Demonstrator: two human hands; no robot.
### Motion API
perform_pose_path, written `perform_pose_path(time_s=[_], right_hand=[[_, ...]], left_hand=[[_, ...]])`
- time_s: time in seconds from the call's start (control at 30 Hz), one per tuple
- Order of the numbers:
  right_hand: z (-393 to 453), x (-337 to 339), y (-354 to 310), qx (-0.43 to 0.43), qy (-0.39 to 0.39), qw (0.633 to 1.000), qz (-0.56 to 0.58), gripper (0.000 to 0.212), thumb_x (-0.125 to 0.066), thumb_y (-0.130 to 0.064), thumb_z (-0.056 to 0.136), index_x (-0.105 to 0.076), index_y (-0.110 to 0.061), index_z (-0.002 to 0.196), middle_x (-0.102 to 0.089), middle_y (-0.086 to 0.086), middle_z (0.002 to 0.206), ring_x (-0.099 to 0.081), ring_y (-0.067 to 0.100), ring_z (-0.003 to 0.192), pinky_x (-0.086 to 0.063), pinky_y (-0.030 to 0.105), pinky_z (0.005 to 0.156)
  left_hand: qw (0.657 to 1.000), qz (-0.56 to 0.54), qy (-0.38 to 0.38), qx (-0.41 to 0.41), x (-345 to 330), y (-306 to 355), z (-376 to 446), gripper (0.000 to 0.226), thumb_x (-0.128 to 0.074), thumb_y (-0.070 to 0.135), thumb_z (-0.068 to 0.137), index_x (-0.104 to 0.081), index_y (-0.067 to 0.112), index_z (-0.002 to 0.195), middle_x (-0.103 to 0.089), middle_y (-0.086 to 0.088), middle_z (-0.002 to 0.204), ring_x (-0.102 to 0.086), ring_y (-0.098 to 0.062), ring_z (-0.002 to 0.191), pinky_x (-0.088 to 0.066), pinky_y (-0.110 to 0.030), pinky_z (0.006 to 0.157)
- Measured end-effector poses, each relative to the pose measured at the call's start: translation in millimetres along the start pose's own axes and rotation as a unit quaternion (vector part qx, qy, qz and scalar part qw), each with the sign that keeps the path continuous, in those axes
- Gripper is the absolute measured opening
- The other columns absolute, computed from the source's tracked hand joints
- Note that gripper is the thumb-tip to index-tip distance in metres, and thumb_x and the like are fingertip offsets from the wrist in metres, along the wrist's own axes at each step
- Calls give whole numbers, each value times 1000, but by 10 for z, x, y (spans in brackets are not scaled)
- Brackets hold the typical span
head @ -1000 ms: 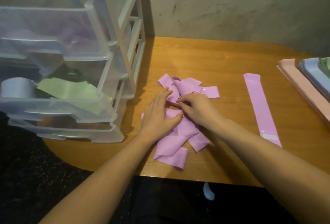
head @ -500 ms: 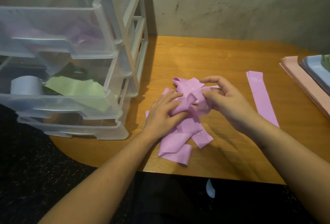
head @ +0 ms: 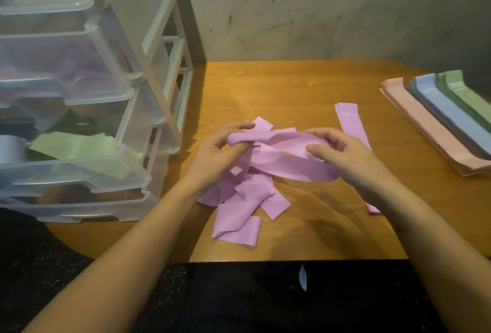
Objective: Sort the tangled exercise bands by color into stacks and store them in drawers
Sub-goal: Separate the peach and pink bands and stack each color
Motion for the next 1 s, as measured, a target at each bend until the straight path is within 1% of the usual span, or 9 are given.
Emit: perform_pose_path(time_s=[0.13,0.27,0.43,0.53,0.6,0.67,0.73,0.87,1.0], right_hand=[[-89,281,86,13,77,997,0,12,-71,-11,91,-73,-20,98,-71,-7,91,-60,8,80,-44,24,70],[-219,565,92,40,169,984,29,18,-67,-4,91,-68,-21,88,-58,-2,74,-49,5,65,-38,16,58],[-378,867,93,53,248,966,53,15,-64,-9,95,-63,-23,89,-64,5,81,-58,10,74,-51,25,64],[-477,973,85,60,283,955,60,13,-62,-9,96,-60,-21,91,-65,10,86,-61,10,74,-58,30,67],[-549,1027,64,73,302,948,65,9,-63,-18,92,-60,-27,90,-63,4,86,-59,13,78,-56,43,74],[-629,1055,30,88,300,946,91,7,-59,-33,81,-58,-40,81,-56,6,83,-52,20,79,-47,46,73],[-682,1064,22,94,284,948,110,4,-53,-37,80,-54,-40,77,-54,20,88,-52,31,80,-43,41,72],[-740,1061,69,104,237,949,180,23,-47,-6,99,-47,-19,81,-59,12,84,-60,21,78,-51,21,64],[-782,1077,94,120,192,957,182,26,-55,-4,77,-49,-30,78,-47,8,82,-47,16,68,-40,22,58]], left_hand=[[999,-50,-14,12,-223,169,89,18,-68,13,87,-70,18,104,-73,16,105,-64,1,101,-47,-15,86],[997,-74,-14,30,-430,369,221,12,-71,17,75,-66,18,86,-67,13,73,-58,-4,70,-45,-15,63],[992,-90,-81,34,-695,666,361,17,-79,29,69,-70,26,83,-68,5,78,-60,-10,72,-47,-19,66],[988,-81,-125,44,-872,806,377,20,-80,8,78,-68,21,87,-70,9,77,-62,-7,70,-49,-18,64],[984,-68,-161,43,-969,885,349,20,-80,5,80,-67,18,91,-72,5,78,-66,-9,73,-52,-18,68],[978,-78,-188,48,-1030,933,306,19,-83,18,74,-71,25,87,-74,0,80,-68,-12,75,-54,-20,69],[975,-99,-189,65,-1080,961,270,16,-81,19,73,-72,23,85,-73,0,79,-67,-11,69,-53,-19,64],[974,-121,-176,81,-1136,1003,204,8,-67,18,84,-73,22,80,-69,4,74,-62,-7,61,-52,-17,60],[969,-142,-178,94,-1152,1045,156,10,-71,27,81,-69,19,86,-68,0,77,-62,-10,64,-50,-21,59]])
Point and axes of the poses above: each hand's wrist, its own z-axis towards the middle knuckle, its own x-axis out of the back of the hand, y = z × x, the point moved 4 cm from there along z, towards the middle knuckle
